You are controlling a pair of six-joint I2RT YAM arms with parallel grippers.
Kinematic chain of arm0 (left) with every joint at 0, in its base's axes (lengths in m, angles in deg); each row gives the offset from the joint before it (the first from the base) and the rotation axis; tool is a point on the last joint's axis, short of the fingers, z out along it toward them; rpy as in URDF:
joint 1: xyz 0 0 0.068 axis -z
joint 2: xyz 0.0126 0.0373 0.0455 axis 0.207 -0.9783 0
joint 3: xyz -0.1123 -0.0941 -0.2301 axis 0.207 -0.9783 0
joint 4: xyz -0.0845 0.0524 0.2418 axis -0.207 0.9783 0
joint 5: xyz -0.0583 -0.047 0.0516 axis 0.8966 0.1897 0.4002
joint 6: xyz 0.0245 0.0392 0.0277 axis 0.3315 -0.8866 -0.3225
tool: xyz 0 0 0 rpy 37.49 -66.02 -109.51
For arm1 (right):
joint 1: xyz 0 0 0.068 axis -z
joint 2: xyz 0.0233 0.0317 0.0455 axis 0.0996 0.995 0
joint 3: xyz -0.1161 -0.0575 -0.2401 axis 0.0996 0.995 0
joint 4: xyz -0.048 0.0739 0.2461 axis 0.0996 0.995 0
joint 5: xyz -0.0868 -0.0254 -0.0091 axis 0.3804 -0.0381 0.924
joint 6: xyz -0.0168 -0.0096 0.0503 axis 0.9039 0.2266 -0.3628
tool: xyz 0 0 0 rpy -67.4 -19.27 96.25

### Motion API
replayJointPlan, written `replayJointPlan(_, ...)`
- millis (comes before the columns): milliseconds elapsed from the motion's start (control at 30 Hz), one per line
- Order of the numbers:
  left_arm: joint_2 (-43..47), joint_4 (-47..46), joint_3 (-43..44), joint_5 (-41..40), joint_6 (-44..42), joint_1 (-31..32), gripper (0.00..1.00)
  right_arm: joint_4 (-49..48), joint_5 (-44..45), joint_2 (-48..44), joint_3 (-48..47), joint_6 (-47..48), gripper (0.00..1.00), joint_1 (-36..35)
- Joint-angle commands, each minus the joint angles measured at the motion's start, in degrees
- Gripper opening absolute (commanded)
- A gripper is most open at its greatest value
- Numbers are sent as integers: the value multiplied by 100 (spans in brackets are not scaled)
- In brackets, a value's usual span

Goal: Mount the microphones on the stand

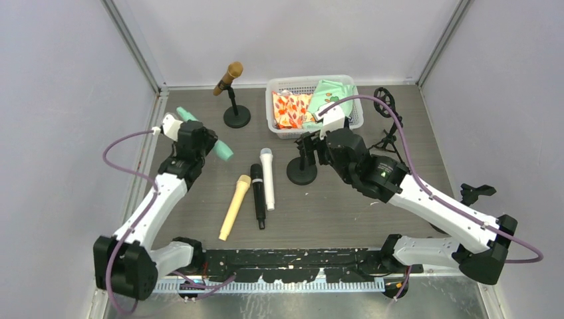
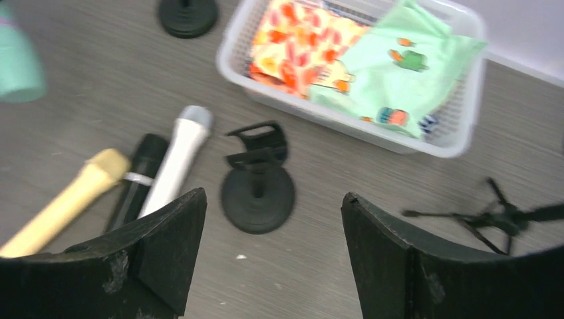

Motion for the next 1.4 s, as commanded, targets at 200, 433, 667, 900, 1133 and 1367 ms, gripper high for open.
replayJointPlan(200, 896, -2978, 151, 3150, -337, 449, 0, -2005, -2996, -387, 208, -689, 81, 11)
replayJointPlan(433, 730, -4073, 504, 3969, -842, 1196, 0, -2317, -3563, -9, -224, -1178, 84, 9)
replayJointPlan(667, 733, -4885, 292, 4413, -981, 1380, 0, -2495, -3619, 189, -399, -1327, 84, 14)
replayJointPlan(900, 844, -5090, 204, 4683, -1165, 1494, 0, -2475, -3559, 584, -752, -1683, 83, 17)
replayJointPlan(1133, 894, -5221, 107, 4873, -1112, 1513, 0, -2475, -3848, 1001, -1009, -1542, 68, 18)
replayJointPlan(1367, 1028, -4926, 141, 4881, -1097, 1513, 20, -2627, -3536, 939, -898, -1210, 31, 17)
